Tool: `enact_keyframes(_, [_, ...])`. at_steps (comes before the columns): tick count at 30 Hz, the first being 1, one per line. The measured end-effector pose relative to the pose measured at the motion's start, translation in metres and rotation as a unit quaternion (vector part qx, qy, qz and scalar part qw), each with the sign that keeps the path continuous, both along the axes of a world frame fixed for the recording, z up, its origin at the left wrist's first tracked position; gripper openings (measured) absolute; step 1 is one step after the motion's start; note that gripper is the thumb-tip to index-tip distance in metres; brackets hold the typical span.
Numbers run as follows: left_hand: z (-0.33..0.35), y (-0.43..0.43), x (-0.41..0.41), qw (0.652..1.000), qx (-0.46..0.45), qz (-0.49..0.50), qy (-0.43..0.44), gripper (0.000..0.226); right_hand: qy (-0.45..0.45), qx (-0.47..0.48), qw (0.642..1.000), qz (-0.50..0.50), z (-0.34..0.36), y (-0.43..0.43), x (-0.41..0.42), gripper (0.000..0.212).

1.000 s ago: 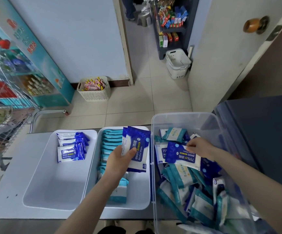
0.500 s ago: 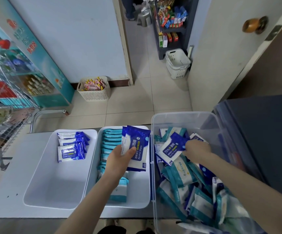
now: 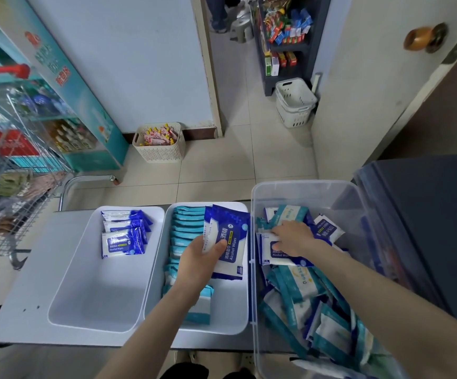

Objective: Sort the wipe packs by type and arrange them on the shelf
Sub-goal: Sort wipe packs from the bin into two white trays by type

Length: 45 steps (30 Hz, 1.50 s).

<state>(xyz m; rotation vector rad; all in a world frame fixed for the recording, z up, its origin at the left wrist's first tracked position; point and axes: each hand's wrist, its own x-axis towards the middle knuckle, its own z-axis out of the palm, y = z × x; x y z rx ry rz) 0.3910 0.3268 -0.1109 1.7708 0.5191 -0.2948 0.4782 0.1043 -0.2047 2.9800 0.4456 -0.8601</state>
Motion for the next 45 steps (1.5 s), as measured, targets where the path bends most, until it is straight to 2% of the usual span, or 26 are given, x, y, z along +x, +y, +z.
enact_keyframes(4, [-0.003,0.006,0.000,1.000,0.003,0.007,0.006,0.009,-0.017,0.023,0.999,-0.017,0.006,0.000,0.001,0.042])
enact_keyframes(8, [-0.004,0.012,0.001,1.000,0.009,0.010,0.008,0.012,-0.003,0.108,0.991,-0.082,0.024,-0.009,-0.001,0.018])
enact_keyframes(10, [-0.004,0.015,0.002,1.000,0.014,0.011,0.008,0.016,-0.006,0.180,0.973,-0.144,0.033,-0.017,-0.002,0.021])
enact_keyframes(13, [-0.006,0.019,0.005,1.000,0.018,0.010,0.007,0.018,-0.023,0.286,0.935,-0.209,0.050,-0.025,0.000,0.037])
enact_keyframes(14, [-0.006,0.020,0.005,1.000,0.018,0.009,0.008,0.018,-0.033,0.301,0.929,-0.214,0.057,-0.027,0.001,0.037])
enact_keyframes(19, [-0.006,0.032,0.009,1.000,0.007,0.010,0.013,0.017,-0.077,0.351,0.899,-0.249,0.088,-0.021,0.004,0.009])
enact_keyframes(26, [-0.012,0.075,0.021,0.999,-0.029,0.014,0.033,0.014,0.000,0.417,0.853,-0.313,0.106,0.041,-0.005,0.021])
enact_keyframes(28, [-0.016,0.096,0.026,0.999,-0.034,0.014,0.038,0.013,0.040,0.437,0.826,-0.353,0.105,0.068,-0.006,0.018])
enact_keyframes(29, [-0.018,0.108,0.028,0.998,-0.038,0.016,0.039,0.013,0.073,0.453,0.802,-0.383,0.104,0.083,-0.006,0.016])
enact_keyframes(33, [-0.030,0.164,0.035,0.998,-0.025,0.010,0.059,0.015,0.224,0.501,0.678,-0.489,0.097,0.139,-0.004,0.018])
enact_keyframes(36, [-0.041,0.212,0.042,0.998,-0.011,-0.004,0.068,0.013,0.271,0.515,0.647,-0.493,0.085,0.176,-0.002,0.027])
enact_keyframes(39, [-0.048,0.258,0.053,0.992,0.040,-0.072,0.098,0.014,0.297,0.521,0.646,-0.473,0.080,0.209,-0.005,0.025])
enact_keyframes(41, [-0.056,0.295,0.063,0.972,0.154,-0.140,0.109,0.019,0.309,0.528,0.644,-0.460,0.074,0.238,-0.003,0.029])
enact_keyframes(42, [-0.060,0.307,0.068,0.941,0.244,-0.201,0.121,0.025,0.305,0.528,0.650,-0.454,0.072,0.249,-0.005,0.032])
enact_keyframes(43, [-0.065,0.316,0.071,0.888,0.340,-0.284,0.123,0.029,0.293,0.522,0.665,-0.446,0.071,0.261,-0.007,0.032])
enact_keyframes(44, [-0.072,0.325,0.075,0.820,0.413,-0.380,0.114,0.027,0.274,0.508,0.690,-0.436,0.068,0.276,-0.009,0.031])
enact_keyframes(45, [-0.080,0.332,0.080,0.775,0.445,-0.438,0.101,0.025,0.255,0.488,0.721,-0.422,0.065,0.290,-0.012,0.029])
